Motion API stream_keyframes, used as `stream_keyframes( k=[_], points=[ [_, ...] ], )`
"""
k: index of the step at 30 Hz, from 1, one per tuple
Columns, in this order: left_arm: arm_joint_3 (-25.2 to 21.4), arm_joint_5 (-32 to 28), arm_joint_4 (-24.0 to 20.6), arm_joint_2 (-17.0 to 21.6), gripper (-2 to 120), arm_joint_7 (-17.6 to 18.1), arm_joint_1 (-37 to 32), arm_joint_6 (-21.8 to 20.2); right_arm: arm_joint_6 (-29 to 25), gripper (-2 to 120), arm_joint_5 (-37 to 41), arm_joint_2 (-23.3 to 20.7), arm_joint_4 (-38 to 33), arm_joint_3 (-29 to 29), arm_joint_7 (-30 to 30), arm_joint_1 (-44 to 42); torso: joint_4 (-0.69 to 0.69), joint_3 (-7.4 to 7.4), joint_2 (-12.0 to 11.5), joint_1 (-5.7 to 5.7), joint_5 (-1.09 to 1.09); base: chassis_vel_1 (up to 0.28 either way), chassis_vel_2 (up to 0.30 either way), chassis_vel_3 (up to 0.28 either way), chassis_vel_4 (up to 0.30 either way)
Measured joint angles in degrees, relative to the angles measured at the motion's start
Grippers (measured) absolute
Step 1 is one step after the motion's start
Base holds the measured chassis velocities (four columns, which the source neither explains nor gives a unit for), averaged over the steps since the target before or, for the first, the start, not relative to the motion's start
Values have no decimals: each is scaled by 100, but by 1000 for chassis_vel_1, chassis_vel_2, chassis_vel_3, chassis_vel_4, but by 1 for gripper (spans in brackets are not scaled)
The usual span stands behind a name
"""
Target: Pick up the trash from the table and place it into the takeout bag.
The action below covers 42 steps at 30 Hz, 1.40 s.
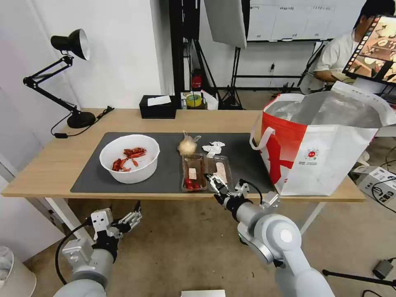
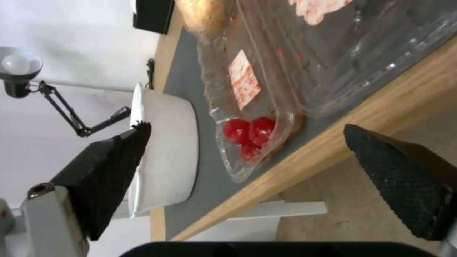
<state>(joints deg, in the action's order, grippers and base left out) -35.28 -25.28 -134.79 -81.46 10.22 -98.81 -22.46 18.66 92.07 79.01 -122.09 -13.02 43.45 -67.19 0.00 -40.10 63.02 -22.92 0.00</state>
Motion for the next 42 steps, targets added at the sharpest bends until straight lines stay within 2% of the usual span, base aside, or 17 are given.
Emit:
stream_keyframes(
  k=[10, 20, 42],
  points=[
    [-67, -8, -41, 49, 100, 5, -62, 4, 4, 100, -8, 188, 185, 18, 100, 97, 0, 0, 0, 0, 0, 0, 0, 0, 0],
    [-99, -3, -95, 65, 100, 9, -151, 9, 15, 100, 48, 161, 312, -16, 126, 342, 0, 0, 0, 0, 0, 0, 0, 0, 0],
    [-73, 59, -128, 0, 100, 13, -242, 35, 23, 100, 44, 182, 428, -109, 119, 293, 0, 0, 0, 0, 0, 0, 0, 0, 0]
  ],
)
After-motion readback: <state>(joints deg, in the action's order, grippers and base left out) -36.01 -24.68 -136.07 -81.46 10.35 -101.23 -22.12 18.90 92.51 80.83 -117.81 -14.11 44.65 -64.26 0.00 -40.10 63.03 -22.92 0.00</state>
